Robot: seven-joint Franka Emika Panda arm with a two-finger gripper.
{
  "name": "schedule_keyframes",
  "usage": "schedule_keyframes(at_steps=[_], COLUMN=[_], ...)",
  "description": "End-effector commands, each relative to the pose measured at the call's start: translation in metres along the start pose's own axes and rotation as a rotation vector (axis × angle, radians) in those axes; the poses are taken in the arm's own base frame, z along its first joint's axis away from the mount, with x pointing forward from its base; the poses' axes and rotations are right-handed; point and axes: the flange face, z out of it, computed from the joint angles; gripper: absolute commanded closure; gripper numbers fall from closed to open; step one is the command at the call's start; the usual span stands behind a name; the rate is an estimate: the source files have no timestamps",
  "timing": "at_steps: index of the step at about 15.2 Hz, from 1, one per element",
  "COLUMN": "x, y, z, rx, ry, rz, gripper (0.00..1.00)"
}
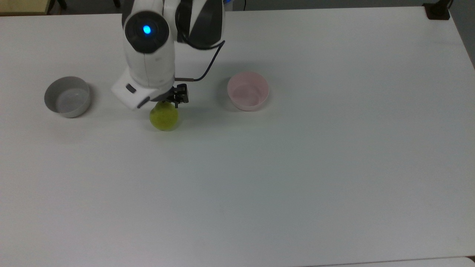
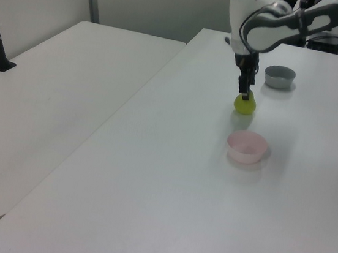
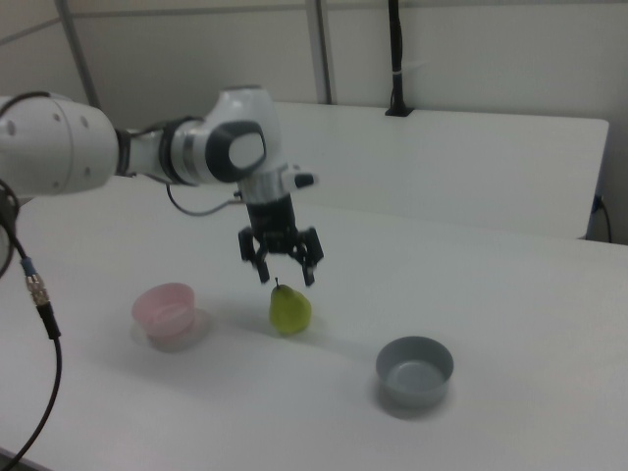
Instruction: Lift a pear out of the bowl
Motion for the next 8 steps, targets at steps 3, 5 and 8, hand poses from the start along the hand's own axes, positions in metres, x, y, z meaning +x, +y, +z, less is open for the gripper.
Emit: schedule_keyframes(at_steps=[3,5,8], x=[-0.072,-0.088,-0.096], y=[0.034,0.036,0.040], z=[-0.118,-0.134,-0.143], rx=[0.040,0.047,0.054], ry=[0.075,0.064,0.071], rz=[0.194,0.191,0.209], gripper=[0.00,0.00,0.00])
